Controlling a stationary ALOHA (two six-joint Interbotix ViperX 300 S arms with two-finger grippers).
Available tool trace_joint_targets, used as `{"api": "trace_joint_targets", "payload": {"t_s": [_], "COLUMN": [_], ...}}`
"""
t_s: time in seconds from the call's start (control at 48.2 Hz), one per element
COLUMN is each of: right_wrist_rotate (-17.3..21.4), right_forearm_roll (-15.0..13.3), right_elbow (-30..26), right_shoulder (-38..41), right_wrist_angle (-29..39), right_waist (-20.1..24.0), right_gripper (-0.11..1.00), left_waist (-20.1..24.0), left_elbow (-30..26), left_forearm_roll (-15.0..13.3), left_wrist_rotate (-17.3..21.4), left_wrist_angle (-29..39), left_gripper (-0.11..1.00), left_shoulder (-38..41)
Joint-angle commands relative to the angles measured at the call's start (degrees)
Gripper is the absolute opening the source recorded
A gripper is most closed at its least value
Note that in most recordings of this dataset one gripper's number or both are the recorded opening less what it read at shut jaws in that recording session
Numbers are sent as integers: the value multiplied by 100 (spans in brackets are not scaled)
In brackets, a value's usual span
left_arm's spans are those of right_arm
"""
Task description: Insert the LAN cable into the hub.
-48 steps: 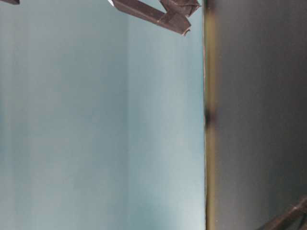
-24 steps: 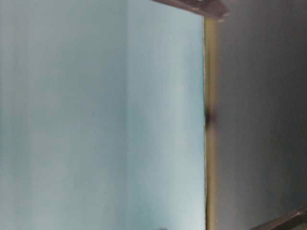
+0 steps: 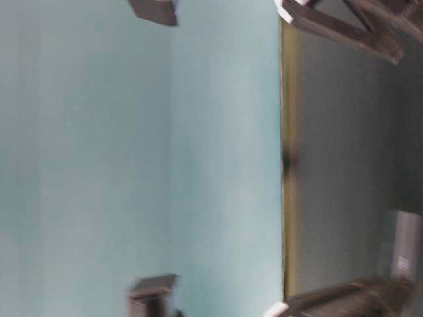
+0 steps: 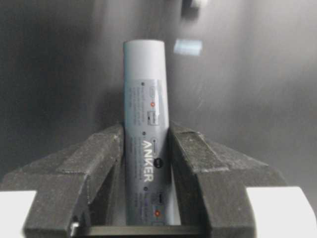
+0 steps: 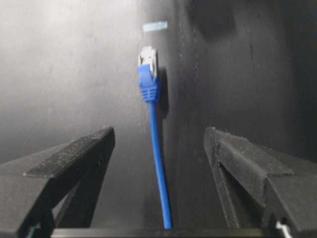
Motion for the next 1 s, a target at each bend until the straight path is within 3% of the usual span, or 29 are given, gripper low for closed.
{"api": "trace_joint_targets", "payload": {"t_s": [0.0, 0.415, 0.622, 0.747, 0.913, 0.975], "right_wrist_rotate": [9, -35, -44, -70, -88, -88], "right_forearm_roll": [26, 26, 26, 9, 9, 9], "right_elbow": [-141, -562, -624, -615, -562, -562], "right_shoulder": [202, 861, 976, 976, 993, 1011], "right_wrist_angle": [-237, -439, -483, -519, -633, -668], "right_waist": [9, 0, 9, 53, 70, 79], "right_gripper": [71, 69, 62, 50, 15, 13], "left_waist": [-44, -105, -105, -114, -141, -149], "left_elbow": [-220, -149, -141, -141, -141, -141], "left_forearm_roll": [9, 9, 18, 18, 18, 18], "left_wrist_rotate": [9, -9, -26, -26, 0, 0], "left_wrist_angle": [211, 299, 308, 316, 308, 299], "left_gripper": [28, 28, 28, 28, 28, 28], "left_shoulder": [-176, -220, -229, -220, -229, -229]}}
